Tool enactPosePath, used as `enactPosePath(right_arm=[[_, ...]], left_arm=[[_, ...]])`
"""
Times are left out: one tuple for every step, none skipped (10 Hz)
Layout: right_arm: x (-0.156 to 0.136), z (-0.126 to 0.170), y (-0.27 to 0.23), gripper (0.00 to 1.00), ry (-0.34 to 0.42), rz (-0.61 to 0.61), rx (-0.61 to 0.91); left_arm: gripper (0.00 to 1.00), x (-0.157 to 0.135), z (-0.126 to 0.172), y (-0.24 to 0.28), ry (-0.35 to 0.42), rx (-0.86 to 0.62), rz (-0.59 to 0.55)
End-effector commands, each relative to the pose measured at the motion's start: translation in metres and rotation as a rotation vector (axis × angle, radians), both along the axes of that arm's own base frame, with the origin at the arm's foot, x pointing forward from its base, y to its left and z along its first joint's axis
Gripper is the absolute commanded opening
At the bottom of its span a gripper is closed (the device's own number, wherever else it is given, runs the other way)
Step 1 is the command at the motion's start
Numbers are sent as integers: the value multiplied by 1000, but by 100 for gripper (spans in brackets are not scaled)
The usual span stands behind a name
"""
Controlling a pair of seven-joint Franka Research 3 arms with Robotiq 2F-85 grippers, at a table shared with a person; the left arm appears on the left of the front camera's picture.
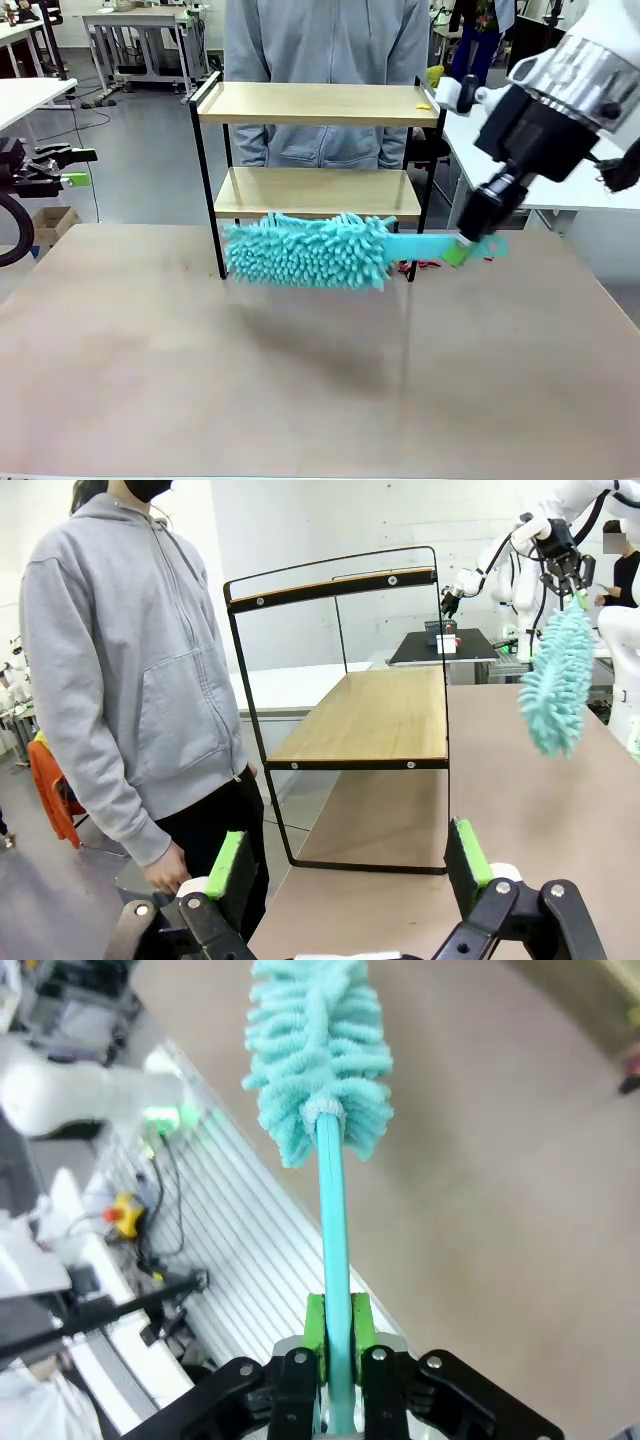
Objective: Clean the shelf.
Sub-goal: Clean the specific section of the Shelf indicated by the human with the Duster.
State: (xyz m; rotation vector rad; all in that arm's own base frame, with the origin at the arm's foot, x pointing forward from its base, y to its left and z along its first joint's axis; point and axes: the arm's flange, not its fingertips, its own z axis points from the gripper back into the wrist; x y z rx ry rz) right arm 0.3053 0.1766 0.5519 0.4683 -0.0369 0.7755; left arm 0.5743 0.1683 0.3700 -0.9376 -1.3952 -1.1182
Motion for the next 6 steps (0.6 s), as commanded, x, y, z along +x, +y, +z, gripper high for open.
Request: enactPosePath(right_arm=[[-4,0,-33,14,43,71,-55],[-11,-3,-51,14,65,91,-91],[-13,-5,-69,14,69,119,-114],[-14,-7,-85,14,68,127,-133],[-15,-11,-99,14,73,138,-165],[-17,-17,-109,14,96,138,-190]], left_arm=[[100,-1,2,-1,-5,4,-4],[100,-1,2,-1,-5,4,-4],[100,-1,2,-1,-5,4,-4],[100,-1,2,-1,-5,4,-4],[100,-1,2,-1,-5,4,-4],[100,-1,2,-1,-5,4,-4]])
